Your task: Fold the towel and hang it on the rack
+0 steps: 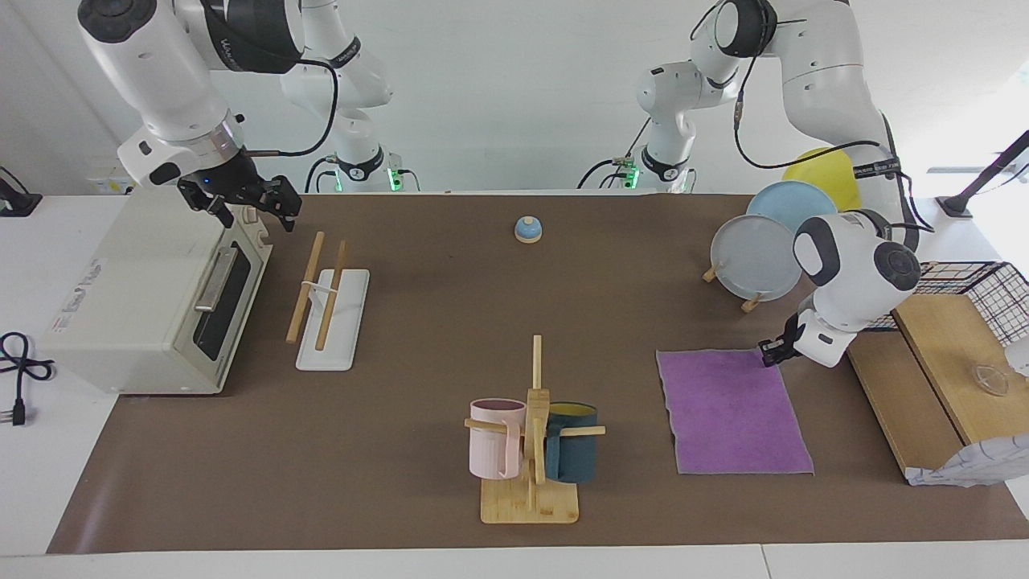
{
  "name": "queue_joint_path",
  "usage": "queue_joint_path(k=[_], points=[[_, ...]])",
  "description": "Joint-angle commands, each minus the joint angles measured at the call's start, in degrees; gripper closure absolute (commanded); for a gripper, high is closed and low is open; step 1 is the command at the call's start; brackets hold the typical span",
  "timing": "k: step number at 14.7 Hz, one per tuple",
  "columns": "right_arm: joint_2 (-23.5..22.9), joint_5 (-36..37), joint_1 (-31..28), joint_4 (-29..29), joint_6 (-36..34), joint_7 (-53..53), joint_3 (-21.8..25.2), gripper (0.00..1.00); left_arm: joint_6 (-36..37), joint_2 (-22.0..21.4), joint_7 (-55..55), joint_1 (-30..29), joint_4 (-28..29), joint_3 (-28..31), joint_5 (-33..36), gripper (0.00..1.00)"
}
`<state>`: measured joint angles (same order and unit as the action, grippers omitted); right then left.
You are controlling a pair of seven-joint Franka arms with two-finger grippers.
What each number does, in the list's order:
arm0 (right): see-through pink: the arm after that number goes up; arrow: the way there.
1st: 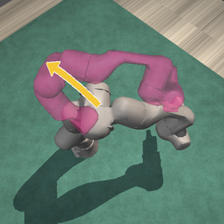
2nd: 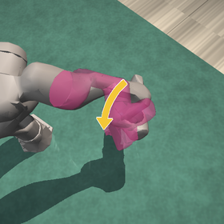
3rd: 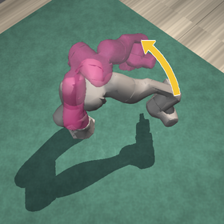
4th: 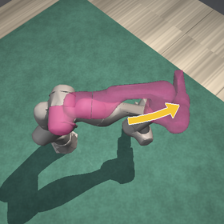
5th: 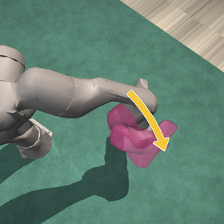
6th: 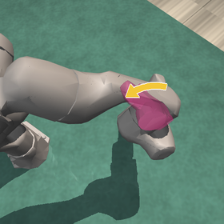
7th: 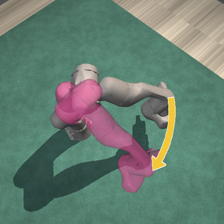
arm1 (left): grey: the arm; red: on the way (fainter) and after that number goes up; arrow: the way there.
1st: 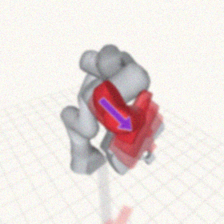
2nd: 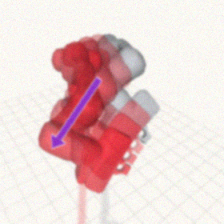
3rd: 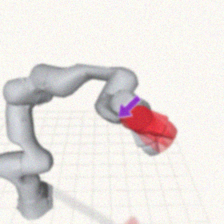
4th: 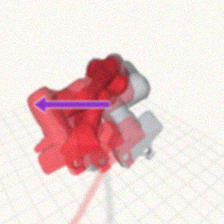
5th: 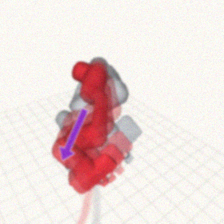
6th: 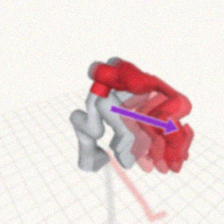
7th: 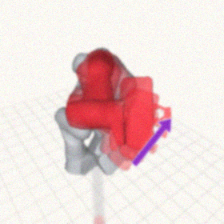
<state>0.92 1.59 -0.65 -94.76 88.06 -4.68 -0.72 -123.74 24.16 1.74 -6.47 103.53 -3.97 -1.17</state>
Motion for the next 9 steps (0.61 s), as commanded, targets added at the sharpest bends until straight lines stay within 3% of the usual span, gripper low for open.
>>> queue_joint_path(k=[1,9], points=[[0.57,-0.27,-1.11,-0.42,0.00,1.16,-0.51,0.00,1.14,-0.95,-1.30,0.06,0.18,-0.08,-0.68,1.00],[0.57,-0.18,-1.02,-0.42,-0.08,1.25,-0.51,0.00,0.70,-2.36,-6.13,0.76,0.27,0.01,-0.06,1.00]])
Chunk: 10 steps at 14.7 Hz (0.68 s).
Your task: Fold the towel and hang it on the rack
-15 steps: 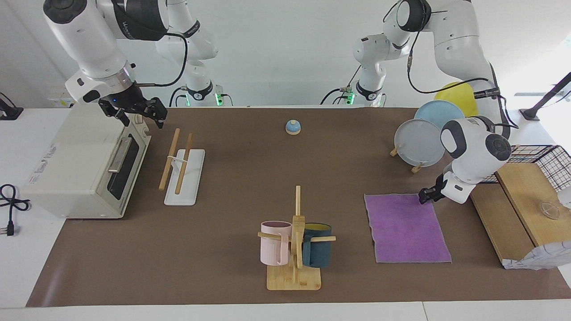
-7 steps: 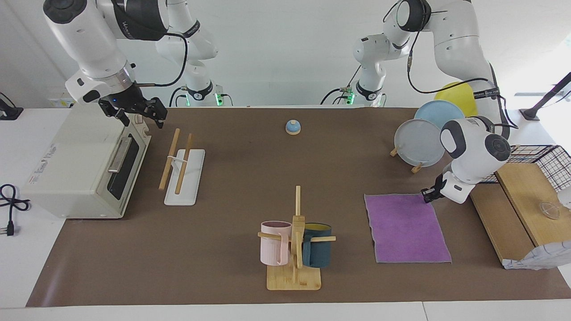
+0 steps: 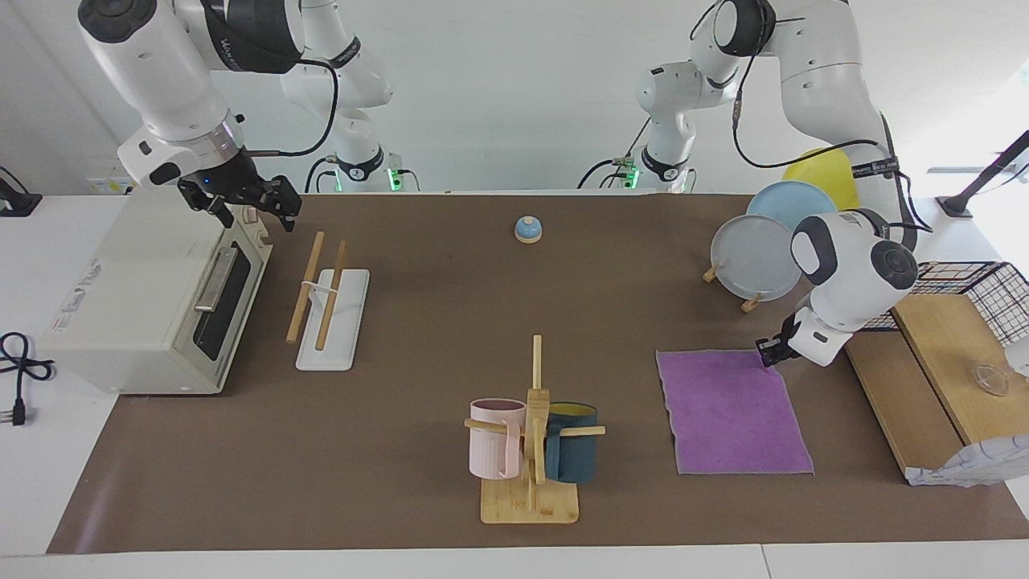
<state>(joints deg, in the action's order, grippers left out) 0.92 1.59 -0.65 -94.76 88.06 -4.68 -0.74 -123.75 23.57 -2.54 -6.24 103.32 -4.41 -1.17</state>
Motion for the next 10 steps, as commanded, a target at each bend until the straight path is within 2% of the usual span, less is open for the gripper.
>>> queue_joint_path(k=[1,10], points=[[0.57,-0.27,-1.02,-0.42,-0.08,1.25,-0.49,0.00,0.79,-2.30,-2.29,0.53,0.30,0.45,-0.06,1.00],[0.57,-0.18,-1.02,-0.42,-0.08,1.16,-0.50,0.00,0.61,-5.82,-1.85,8.34,0.74,0.54,0.02,1.00]])
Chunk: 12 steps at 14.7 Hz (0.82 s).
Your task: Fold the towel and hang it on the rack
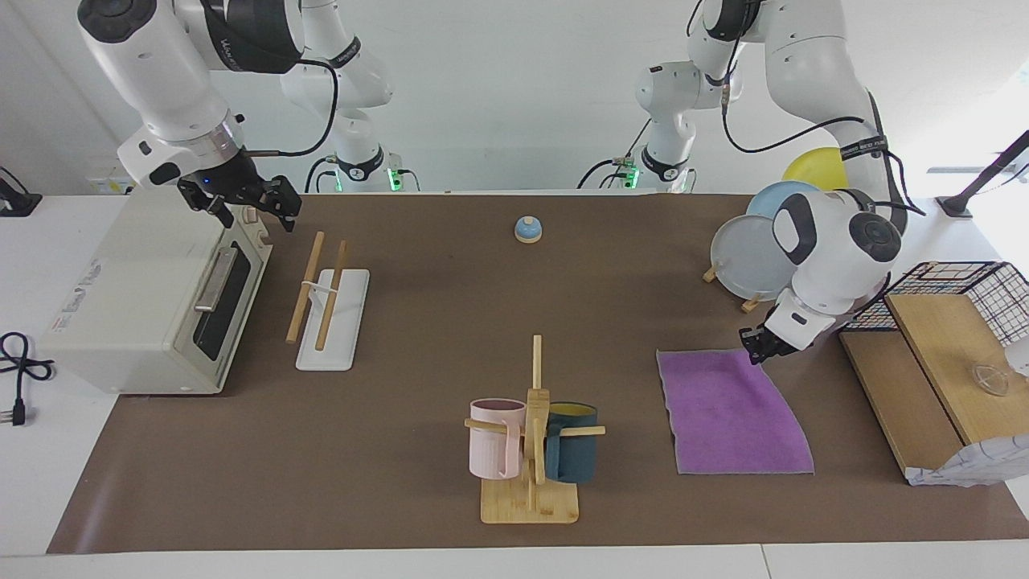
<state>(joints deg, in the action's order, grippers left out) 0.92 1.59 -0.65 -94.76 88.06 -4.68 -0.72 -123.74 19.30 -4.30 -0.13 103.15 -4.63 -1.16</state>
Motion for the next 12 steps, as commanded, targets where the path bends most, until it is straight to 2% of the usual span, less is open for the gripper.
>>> queue_joint_path(k=[1,3,5,7,9,12], points=[[0.57,-0.18,-1.02,-0.42,-0.08,1.25,-0.59,0.00,0.61,-1.72,0.26,3.20,0.99,0.76,0.02,1.00],[0.57,-0.18,-1.02,-0.42,-0.08,1.25,-0.59,0.00,0.08,-2.60,1.48,5.74,2.22,0.85,0.02,1.00],[0.57,-0.18,-1.02,-0.42,-0.08,1.25,-0.51,0.00,-3.67,-3.83,3.24,8.82,5.19,0.94,0.46,1.00],[0.57,-0.18,-1.02,-0.42,-0.08,1.25,-0.51,0.00,-12.35,-6.02,7.27,11.72,12.64,1.03,1.68,1.00],[0.57,-0.18,-1.02,-0.42,-0.08,1.25,-0.59,0.00,-16.34,-7.26,7.91,12.26,17.50,1.03,2.22,1.00],[0.57,-0.18,-1.11,-0.42,-0.08,1.25,-0.51,0.00,-17.15,-7.00,7.99,12.96,18.13,0.94,4.58,1.00]])
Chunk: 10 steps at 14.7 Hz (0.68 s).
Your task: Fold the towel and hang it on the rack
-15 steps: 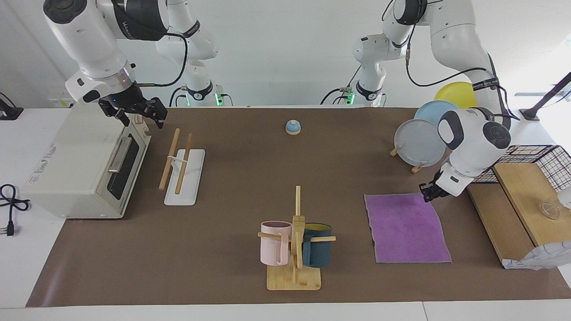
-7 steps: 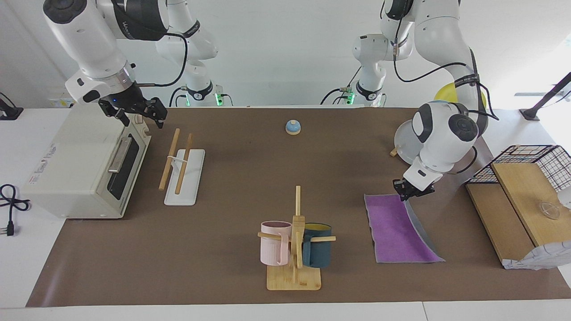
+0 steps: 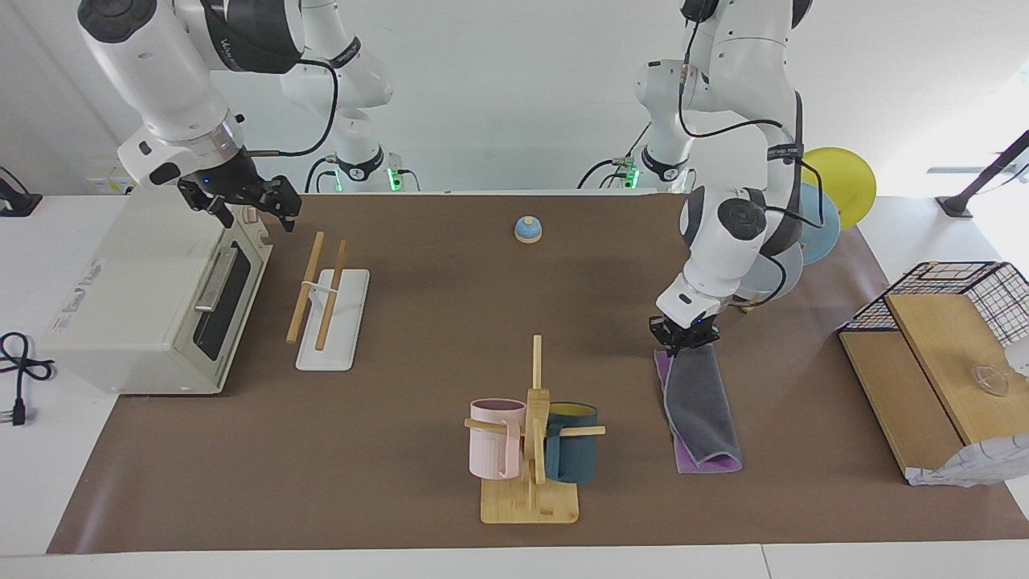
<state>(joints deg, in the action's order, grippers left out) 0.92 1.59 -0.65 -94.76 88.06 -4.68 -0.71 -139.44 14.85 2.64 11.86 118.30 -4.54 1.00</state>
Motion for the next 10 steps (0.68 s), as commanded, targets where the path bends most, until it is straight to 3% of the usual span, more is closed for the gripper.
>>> queue_joint_path(k=[1,2,3,7,10], points=[[0.57,-0.18,-1.11,-0.42,-0.08,1.25,-0.52,0.00,-1.45,-2.46,1.58,1.06,2.99,0.85,2.43,1.00],[0.57,-0.18,-0.93,-0.42,-0.08,1.25,-0.52,0.00,-1.27,-2.37,2.19,0.98,2.82,0.76,2.43,0.68],[0.57,-0.18,-0.84,-0.42,-0.08,1.25,-0.61,0.00,-1.01,-2.28,3.07,0.89,2.56,0.76,2.51,0.01],[0.57,-0.18,-1.11,-0.42,-0.08,1.25,-0.52,0.00,8.54,-1.93,2.29,-2.09,-4.10,0.41,1.90,0.00],[0.57,-0.18,-1.02,-0.42,-0.08,1.25,-0.61,0.00,10.95,0.26,-1.30,-5.34,-8.78,0.41,-4.49,0.00]])
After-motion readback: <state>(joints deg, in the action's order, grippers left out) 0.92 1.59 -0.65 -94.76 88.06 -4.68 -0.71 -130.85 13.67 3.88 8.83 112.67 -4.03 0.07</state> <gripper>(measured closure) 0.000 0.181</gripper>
